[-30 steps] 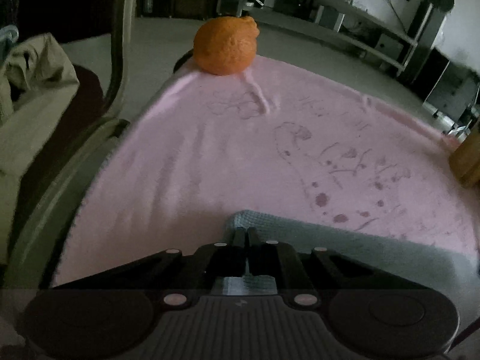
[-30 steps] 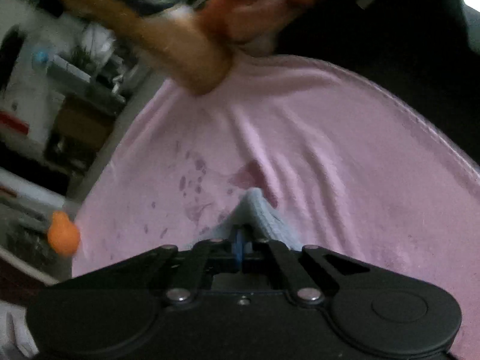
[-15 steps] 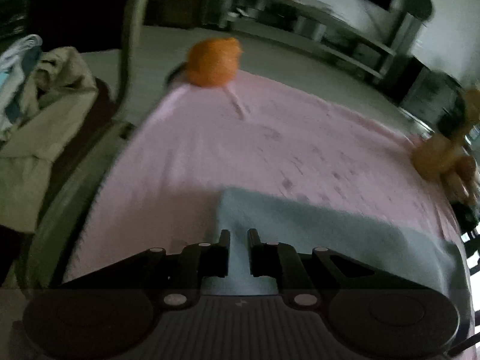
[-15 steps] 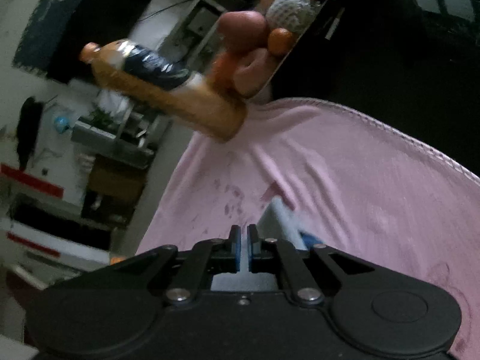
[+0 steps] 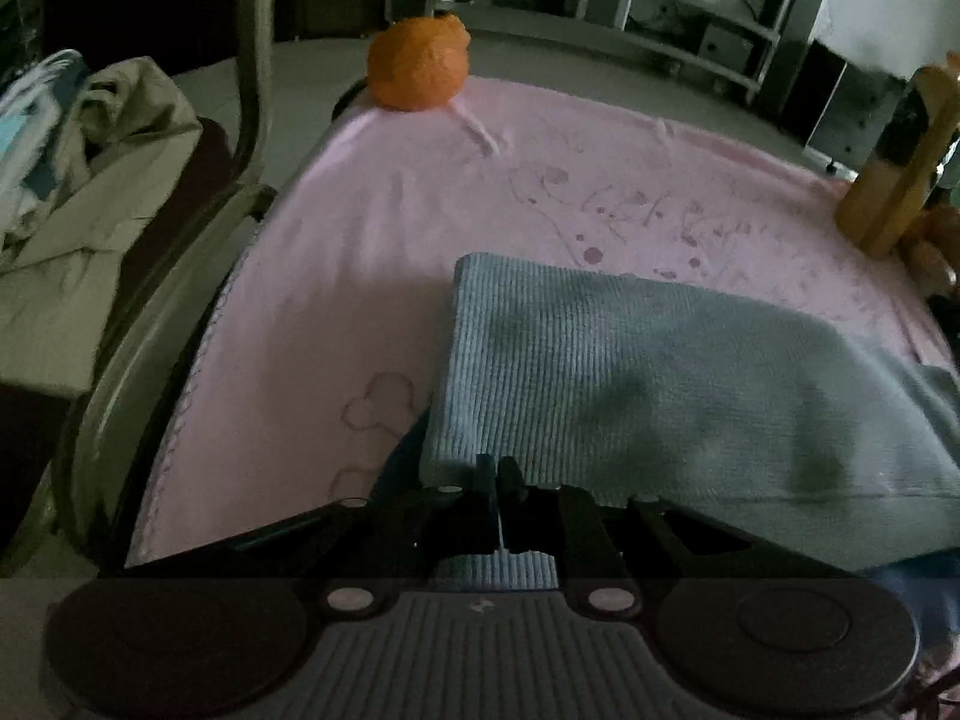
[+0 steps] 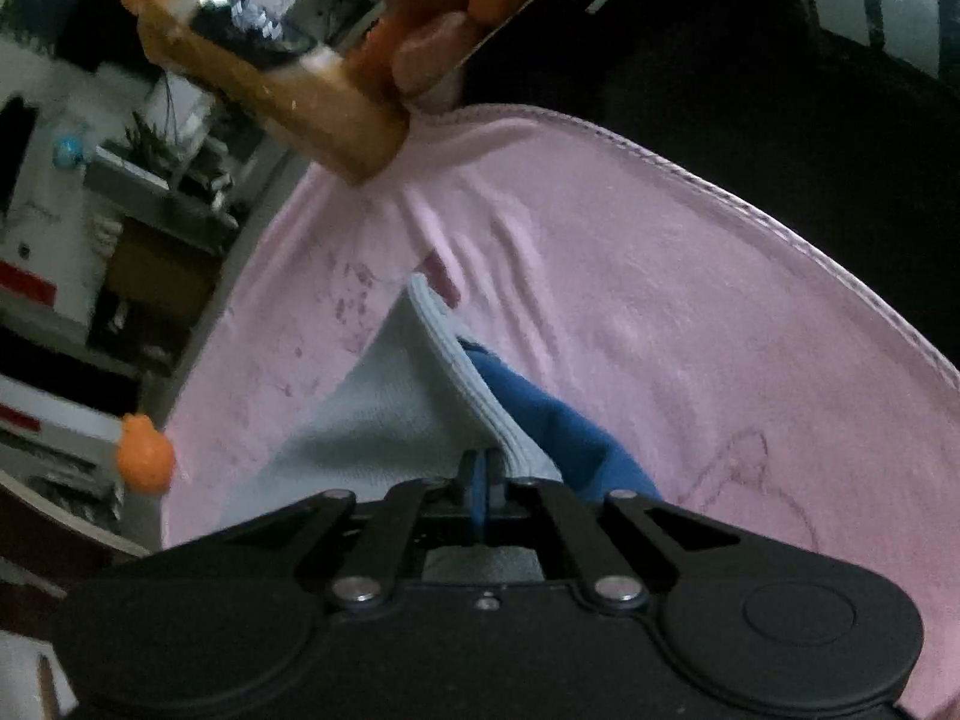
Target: Fold clothes
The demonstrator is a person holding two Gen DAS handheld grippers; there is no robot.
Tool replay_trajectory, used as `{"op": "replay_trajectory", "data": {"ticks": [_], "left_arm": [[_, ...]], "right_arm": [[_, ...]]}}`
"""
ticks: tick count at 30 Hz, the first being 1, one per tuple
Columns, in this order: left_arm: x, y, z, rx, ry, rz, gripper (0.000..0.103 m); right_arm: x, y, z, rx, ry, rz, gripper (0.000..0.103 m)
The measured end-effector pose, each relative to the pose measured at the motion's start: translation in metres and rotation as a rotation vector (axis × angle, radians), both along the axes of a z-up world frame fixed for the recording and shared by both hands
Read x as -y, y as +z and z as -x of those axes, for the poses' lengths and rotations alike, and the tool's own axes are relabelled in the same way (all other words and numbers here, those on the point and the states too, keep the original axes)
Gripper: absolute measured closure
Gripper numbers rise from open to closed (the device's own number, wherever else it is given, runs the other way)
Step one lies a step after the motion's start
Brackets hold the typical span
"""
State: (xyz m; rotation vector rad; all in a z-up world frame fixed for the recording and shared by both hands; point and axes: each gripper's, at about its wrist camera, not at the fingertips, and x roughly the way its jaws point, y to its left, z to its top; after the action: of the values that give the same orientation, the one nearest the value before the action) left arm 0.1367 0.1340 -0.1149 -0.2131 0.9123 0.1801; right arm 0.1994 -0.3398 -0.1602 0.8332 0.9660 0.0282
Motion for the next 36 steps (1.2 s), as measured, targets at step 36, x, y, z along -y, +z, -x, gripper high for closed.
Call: {"op": "replay_trajectory", "data": {"ticks": [36], "left_arm": [[0.102,-0.015,0.055,0.032,-0.337,-0.086,0.086]], "right_arm": [[-0.061,0.006,0.067,0.085,0.205,-0.072,0.096]]}}
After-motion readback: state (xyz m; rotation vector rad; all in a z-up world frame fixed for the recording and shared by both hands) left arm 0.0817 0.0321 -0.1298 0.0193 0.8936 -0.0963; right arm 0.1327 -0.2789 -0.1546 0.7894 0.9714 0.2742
